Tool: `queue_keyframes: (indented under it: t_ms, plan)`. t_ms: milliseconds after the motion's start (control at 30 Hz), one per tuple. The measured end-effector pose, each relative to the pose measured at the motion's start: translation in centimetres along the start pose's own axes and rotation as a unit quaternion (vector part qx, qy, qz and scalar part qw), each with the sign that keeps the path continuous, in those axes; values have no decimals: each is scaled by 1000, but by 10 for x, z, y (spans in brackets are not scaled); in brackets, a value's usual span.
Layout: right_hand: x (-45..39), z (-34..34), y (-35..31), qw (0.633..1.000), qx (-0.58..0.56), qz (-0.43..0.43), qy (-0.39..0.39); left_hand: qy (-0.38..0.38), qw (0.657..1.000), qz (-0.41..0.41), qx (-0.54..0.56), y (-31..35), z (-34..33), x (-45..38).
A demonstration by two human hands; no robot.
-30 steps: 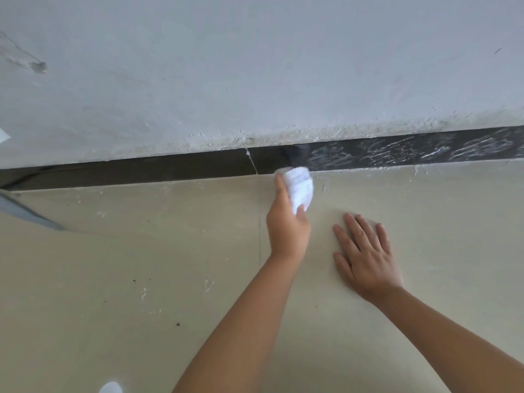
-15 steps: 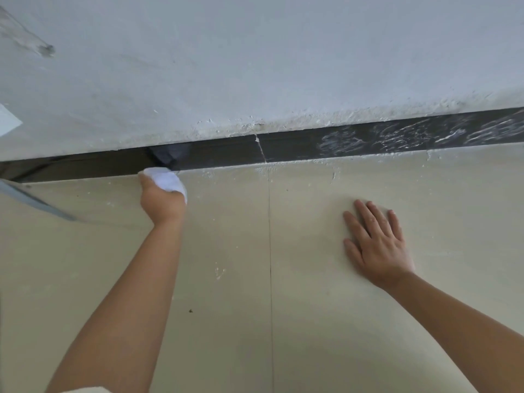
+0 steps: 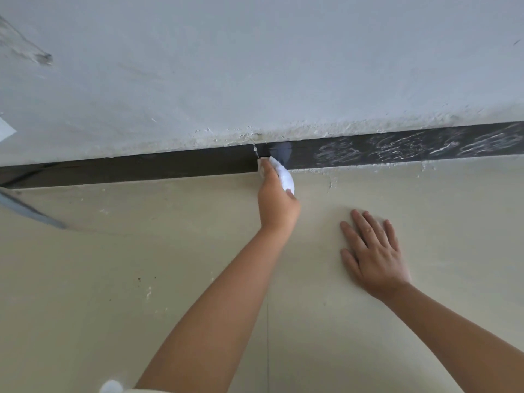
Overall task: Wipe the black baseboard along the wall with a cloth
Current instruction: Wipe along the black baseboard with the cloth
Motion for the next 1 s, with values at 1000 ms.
queue_keyframes:
  t_ms: [1000]
  plan:
    - [2, 4, 6, 997, -7, -8, -81, -36, 994, -79, -71, 20, -28, 10]
Point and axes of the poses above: each hand's wrist, its own x-axis away from the middle knuckle, its own z-axis out of the back of the hand, y = z × x, the point moved 4 cm from there along -x, towards the middle knuckle, and after that the axes turned 8 degrees about -y, right-handed, at the moved point
